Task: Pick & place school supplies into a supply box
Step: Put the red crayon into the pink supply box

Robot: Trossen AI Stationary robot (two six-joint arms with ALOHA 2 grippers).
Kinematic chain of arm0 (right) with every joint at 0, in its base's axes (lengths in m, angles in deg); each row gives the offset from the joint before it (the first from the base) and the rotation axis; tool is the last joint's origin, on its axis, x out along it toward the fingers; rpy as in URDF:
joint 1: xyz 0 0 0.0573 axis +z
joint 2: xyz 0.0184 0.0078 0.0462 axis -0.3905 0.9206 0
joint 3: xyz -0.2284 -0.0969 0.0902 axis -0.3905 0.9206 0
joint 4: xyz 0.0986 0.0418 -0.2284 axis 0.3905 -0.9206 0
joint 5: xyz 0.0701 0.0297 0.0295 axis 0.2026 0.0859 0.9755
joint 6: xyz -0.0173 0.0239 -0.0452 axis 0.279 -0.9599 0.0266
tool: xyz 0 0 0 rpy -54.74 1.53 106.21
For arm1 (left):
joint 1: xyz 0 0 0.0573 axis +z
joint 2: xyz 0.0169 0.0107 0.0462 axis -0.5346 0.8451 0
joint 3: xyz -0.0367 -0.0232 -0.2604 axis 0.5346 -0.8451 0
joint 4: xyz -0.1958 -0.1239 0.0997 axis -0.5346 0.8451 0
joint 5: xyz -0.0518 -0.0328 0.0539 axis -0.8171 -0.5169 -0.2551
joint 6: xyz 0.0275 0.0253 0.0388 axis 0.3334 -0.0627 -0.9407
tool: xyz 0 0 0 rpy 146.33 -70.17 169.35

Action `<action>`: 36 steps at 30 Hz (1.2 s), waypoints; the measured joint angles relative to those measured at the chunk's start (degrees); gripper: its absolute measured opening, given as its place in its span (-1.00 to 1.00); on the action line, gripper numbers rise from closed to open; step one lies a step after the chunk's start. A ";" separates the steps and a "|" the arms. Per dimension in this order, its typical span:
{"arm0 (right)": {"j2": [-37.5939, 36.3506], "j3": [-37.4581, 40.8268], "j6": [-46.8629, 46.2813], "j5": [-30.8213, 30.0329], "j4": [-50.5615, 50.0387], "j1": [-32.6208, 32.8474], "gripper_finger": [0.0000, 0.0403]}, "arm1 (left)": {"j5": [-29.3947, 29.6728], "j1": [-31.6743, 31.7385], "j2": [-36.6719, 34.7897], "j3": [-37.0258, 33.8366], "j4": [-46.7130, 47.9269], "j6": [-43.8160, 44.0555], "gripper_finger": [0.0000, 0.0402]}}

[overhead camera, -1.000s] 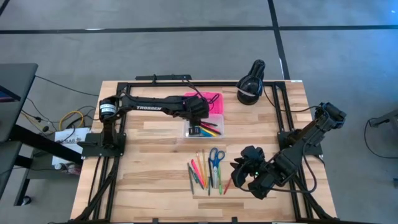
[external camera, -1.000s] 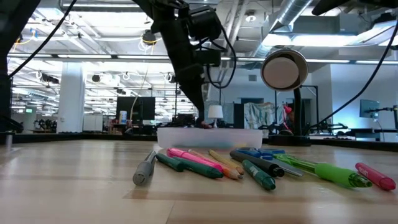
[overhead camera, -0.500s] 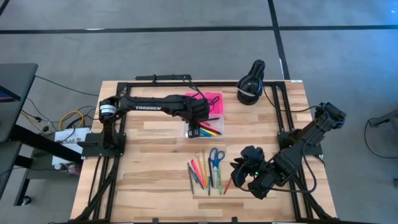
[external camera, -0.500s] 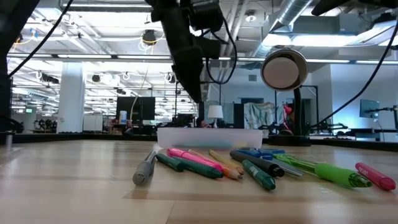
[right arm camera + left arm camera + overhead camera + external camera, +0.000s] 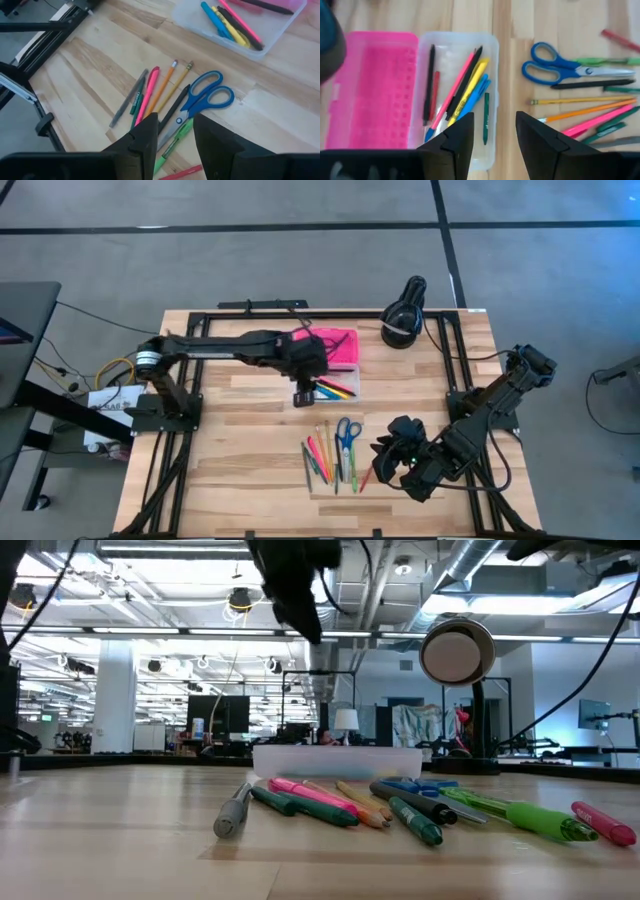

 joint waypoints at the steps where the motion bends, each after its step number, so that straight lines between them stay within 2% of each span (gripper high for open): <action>1: 0.00 0.00 -0.75 0.04 -0.02 0.00 -0.41 | 0.27 -0.24 -1.68 -0.96 -0.18 0.76 -0.30; 7: 0.00 0.00 -4.39 1.86 0.06 0.00 -0.41 | 4.07 -3.87 -14.05 -10.74 -4.59 5.16 -0.30; 16: 1.92 -0.01 -11.87 2.81 4.71 -0.03 -0.41 | 16.85 -13.18 -32.85 -31.46 -14.26 18.28 -0.30; 20: 5.71 -0.07 -14.56 9.99 7.17 -0.65 -0.41 | 21.58 -17.40 -38.56 -38.62 -17.39 24.49 -0.30; 22: 8.08 0.08 -16.58 15.12 7.31 -0.87 -0.41 | 22.68 -19.35 -40.45 -41.22 -19.80 26.60 -0.30; 25: 10.76 -0.04 -21.60 19.42 8.31 -1.25 -0.41 | 24.56 -21.99 -42.44 -43.72 -21.27 28.79 -0.30; 30: 14.26 0.00 -30.12 20.44 8.26 -1.20 -0.41 | 27.96 -25.11 -43.03 -44.37 -22.36 29.53 -0.30; 36: 19.79 0.02 -32.31 25.00 11.80 -1.77 -0.41 | 28.82 -26.11 -43.01 -44.34 -23.37 28.72 -0.30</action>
